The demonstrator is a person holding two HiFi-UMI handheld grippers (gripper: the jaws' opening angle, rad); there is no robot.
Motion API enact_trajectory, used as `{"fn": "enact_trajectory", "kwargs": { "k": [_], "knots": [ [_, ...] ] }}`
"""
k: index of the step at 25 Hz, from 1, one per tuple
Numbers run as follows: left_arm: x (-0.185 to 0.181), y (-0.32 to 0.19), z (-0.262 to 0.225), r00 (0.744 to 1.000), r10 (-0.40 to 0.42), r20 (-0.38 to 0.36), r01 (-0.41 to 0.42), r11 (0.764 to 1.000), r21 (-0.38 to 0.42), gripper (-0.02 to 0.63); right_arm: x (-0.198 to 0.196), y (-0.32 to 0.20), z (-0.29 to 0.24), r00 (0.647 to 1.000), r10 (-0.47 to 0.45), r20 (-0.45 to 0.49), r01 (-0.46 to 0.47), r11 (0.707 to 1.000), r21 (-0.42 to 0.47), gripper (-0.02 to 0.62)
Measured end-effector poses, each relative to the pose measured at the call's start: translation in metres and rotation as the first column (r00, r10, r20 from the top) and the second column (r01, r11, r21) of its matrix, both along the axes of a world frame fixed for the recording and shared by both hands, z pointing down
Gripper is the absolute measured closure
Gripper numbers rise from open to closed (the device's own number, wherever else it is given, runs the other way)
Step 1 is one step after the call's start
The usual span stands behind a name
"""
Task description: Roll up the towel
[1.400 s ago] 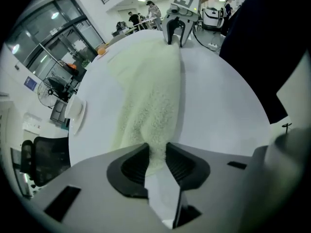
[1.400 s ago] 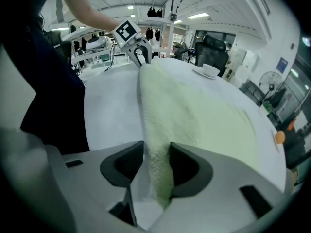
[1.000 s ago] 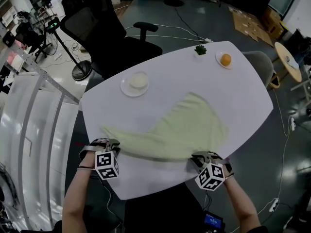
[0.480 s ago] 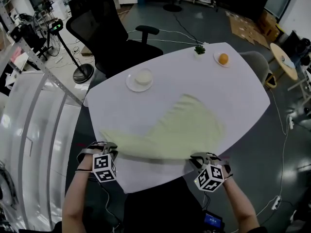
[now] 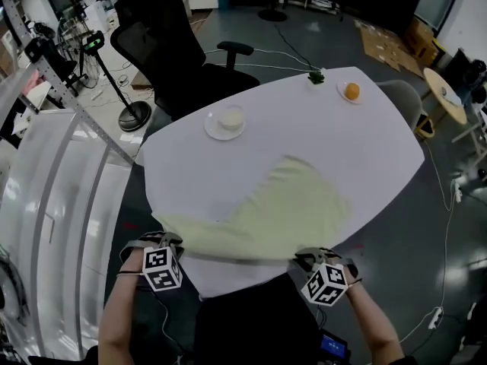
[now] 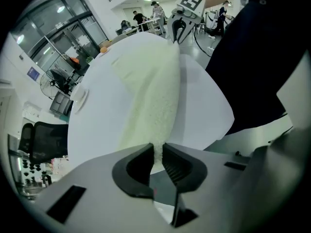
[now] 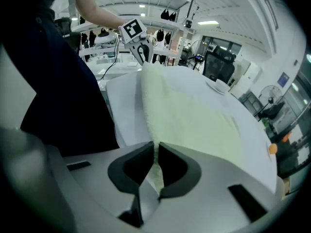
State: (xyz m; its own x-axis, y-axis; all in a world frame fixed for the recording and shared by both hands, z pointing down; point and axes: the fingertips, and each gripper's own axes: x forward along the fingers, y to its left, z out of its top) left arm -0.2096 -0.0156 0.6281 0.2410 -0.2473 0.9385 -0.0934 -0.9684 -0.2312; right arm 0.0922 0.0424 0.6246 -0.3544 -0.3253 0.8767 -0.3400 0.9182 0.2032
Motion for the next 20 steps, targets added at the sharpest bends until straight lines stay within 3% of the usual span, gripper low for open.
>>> {"fn": "enact_trajectory", "kwargs": {
  "k": [11, 15, 20],
  "knots": [
    [0.004, -0.045, -0.021, 0.988, -0.152, -0.041, 0.148, 0.986, -0.083, 0.541, 0.010, -0.057, -0.027, 0.981, 0.088, 0.173, -0.067, 0.989, -0.129, 0.548],
    [0.005, -0.068, -0.014, 0.976, -0.215, -0.034, 0.211, 0.974, -0.086, 0.540, 0.021, -0.081, -0.014, 0.979, 0.104, 0.178, -0.072, 0.982, -0.177, 0.545],
    [0.007, -0.094, 0.002, 0.971, -0.237, 0.012, 0.237, 0.968, -0.080, 0.538, 0.024, -0.112, -0.001, 0.982, 0.094, 0.164, -0.064, 0.982, -0.180, 0.540]
  ]
}}
